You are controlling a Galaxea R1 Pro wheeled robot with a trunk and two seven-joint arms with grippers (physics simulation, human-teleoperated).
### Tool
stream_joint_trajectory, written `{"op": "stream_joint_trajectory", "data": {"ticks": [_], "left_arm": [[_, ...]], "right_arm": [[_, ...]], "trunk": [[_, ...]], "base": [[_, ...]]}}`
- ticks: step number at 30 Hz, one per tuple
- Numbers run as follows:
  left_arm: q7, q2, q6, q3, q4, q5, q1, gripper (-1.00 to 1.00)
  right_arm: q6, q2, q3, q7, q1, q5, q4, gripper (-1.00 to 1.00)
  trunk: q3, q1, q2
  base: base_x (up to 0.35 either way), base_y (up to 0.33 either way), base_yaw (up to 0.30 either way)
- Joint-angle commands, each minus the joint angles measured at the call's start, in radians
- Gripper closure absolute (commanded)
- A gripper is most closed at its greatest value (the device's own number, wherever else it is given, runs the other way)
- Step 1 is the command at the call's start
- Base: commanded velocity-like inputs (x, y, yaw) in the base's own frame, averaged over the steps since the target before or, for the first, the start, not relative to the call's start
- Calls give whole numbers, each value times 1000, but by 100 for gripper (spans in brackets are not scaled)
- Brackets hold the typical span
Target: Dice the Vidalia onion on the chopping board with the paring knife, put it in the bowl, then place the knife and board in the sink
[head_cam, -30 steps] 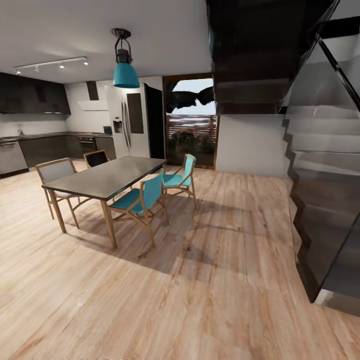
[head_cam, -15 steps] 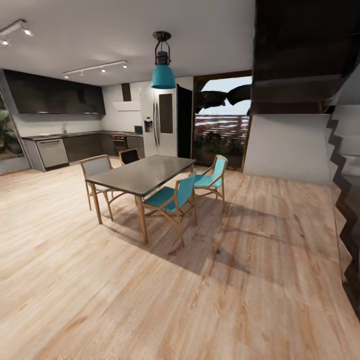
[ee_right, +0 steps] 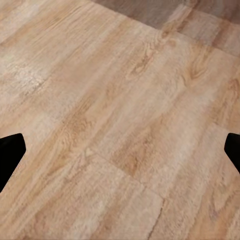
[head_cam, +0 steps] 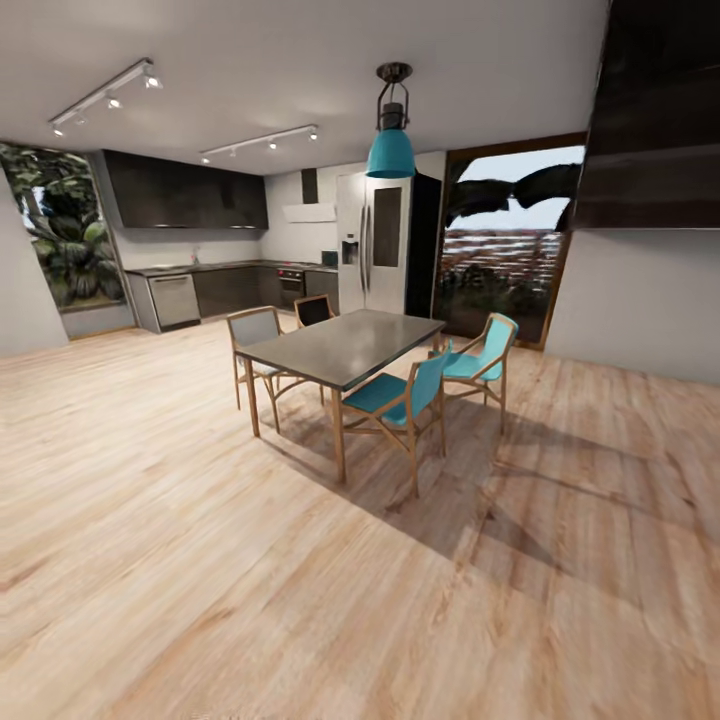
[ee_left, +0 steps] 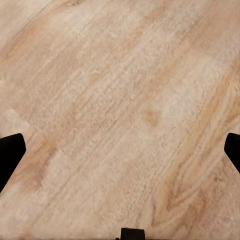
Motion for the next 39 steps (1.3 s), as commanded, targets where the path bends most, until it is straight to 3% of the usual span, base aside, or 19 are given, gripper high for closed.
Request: {"op": "stream_joint_trajectory", "data": {"ticks": [1, 21, 39], "left_arm": [[0, 0, -3, 1, 1, 2, -1, -100], [0, 0, -2, 3, 5, 2, -1, -100], [0, 0, -1, 3, 5, 3, -1, -100]], "right_arm": [[-3, 0, 0, -2, 0, 0, 0, -100], [-2, 0, 1, -2, 0, 0, 1, -100], [-2, 0, 1, -2, 0, 0, 2, -100]], "trunk": [[-1, 0, -1], [-1, 0, -1], [-1, 0, -1]], "base": [[0, 8, 289], [11, 1, 289], [305, 0, 289]]}}
